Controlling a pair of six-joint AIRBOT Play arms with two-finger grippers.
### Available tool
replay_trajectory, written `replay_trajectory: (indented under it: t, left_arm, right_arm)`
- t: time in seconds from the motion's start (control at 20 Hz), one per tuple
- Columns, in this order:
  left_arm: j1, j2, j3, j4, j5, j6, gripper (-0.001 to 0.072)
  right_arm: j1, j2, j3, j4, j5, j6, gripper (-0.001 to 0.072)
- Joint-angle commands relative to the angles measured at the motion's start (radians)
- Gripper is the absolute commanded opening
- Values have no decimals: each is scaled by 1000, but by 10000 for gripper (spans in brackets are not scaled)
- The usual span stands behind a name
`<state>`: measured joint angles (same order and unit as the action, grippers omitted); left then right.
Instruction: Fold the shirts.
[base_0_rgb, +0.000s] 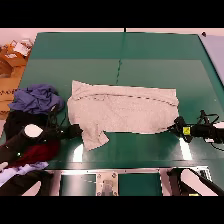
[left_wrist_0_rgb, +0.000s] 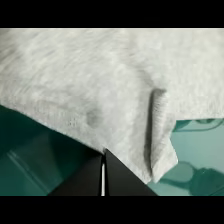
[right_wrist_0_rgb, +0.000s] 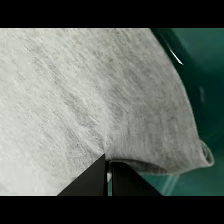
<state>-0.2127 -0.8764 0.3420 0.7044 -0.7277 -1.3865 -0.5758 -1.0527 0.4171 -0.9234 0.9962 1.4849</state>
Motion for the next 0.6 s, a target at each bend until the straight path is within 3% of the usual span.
replay_trajectory:
  t: [0.0, 0.15, 0.4, 0.55]
  left_arm:
    - [2, 89, 128, 276, -180, -119, 18]
    - [2, 217, 246, 421, -314, -203, 18]
    - [2, 250, 305, 364, -422, -200, 18]
    - [2, 251, 360, 353, -403, -190, 18]
  right_arm:
    - [0, 18, 48, -22, 134, -19, 11]
    - [0, 61, 126, -74, 261, 31, 11]
    - [1, 130, 242, -93, 423, 80, 11]
    - [1, 139, 298, -109, 463, 105, 11]
